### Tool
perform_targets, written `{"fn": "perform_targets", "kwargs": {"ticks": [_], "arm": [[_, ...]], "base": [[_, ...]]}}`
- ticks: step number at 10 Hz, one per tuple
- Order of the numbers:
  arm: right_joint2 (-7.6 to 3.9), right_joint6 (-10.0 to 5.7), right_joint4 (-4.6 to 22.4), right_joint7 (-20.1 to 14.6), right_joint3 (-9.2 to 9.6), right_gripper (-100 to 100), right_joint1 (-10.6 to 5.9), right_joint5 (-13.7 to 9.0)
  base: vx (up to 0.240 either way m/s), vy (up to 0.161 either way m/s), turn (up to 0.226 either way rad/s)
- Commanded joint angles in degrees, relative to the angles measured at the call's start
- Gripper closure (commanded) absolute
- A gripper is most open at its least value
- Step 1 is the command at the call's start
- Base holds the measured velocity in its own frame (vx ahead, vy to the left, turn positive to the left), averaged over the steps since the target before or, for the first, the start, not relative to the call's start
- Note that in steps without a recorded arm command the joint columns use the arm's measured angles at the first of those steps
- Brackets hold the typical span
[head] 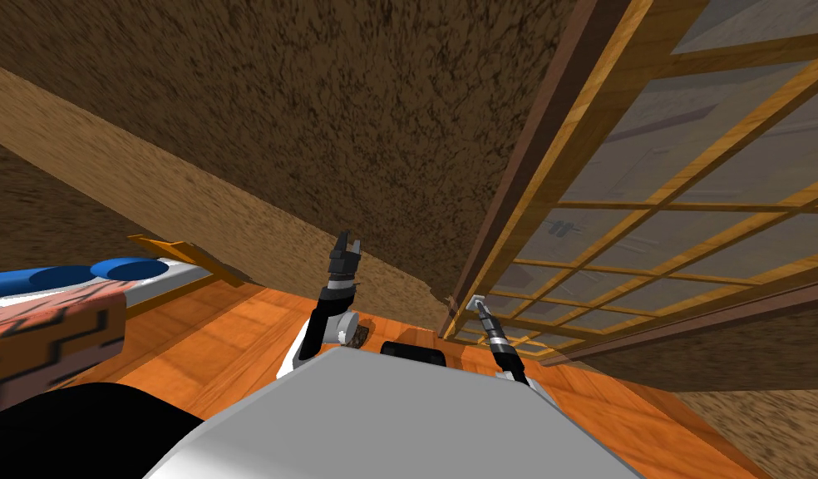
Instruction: Pull the door open
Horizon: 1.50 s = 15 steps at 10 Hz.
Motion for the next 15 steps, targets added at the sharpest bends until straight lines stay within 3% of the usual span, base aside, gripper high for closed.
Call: {"fn": "perform_targets", "kwargs": {"ticks": [1,15], "arm": [[0.38,0.07,0.37,-2.86,0.90,100,-0.30,-0.77],[0.12,0.81,0.52,-21.38,4.12,100,-1.09,-6.22]], "base": [[-0.041,-0.015,0.062],[-0.029,-0.015,0.034]]}}
